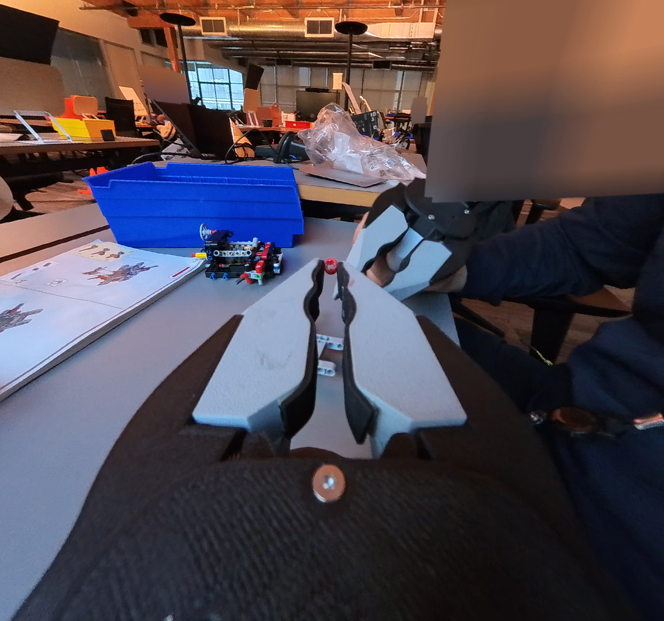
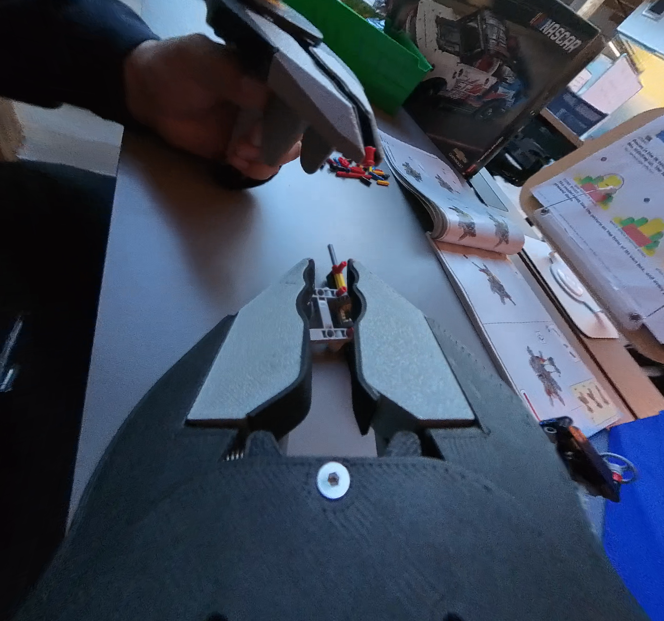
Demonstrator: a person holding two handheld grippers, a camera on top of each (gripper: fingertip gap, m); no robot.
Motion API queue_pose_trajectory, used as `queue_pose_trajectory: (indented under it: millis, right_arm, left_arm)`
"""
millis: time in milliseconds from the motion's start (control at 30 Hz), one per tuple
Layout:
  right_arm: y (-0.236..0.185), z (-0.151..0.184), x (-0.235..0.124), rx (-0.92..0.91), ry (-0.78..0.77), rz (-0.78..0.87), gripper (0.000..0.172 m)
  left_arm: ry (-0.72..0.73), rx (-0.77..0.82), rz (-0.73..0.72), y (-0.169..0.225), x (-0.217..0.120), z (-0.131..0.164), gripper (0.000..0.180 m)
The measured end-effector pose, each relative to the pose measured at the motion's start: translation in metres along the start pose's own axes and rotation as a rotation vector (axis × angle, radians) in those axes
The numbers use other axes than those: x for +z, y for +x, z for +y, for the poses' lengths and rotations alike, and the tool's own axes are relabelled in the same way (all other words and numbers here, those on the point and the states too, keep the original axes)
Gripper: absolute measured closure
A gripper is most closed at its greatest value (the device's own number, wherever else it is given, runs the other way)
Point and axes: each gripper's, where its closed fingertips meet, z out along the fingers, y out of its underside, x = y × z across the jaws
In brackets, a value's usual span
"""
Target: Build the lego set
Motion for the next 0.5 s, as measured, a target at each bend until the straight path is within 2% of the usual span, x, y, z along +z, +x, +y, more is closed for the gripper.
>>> queue_pose_trajectory:
  millis: [200,367,500]
  right_arm:
    - [0.009,-0.008,-0.002,-0.123,0.0,0.13,0.156]
    - [0.017,-0.014,-0.009,-0.108,0.042,0.18,0.157]
    - [0.022,-0.023,-0.01,-0.033,0.102,0.176,0.158]
  left_arm:
    - [0.021,-0.054,0.048,0.013,0.011,-0.001,0.176]
    - [0.064,-0.174,0.091,0.019,0.02,-0.005,0.176]
    - [0.135,-0.391,0.173,0.014,0.02,-0.01,0.177]
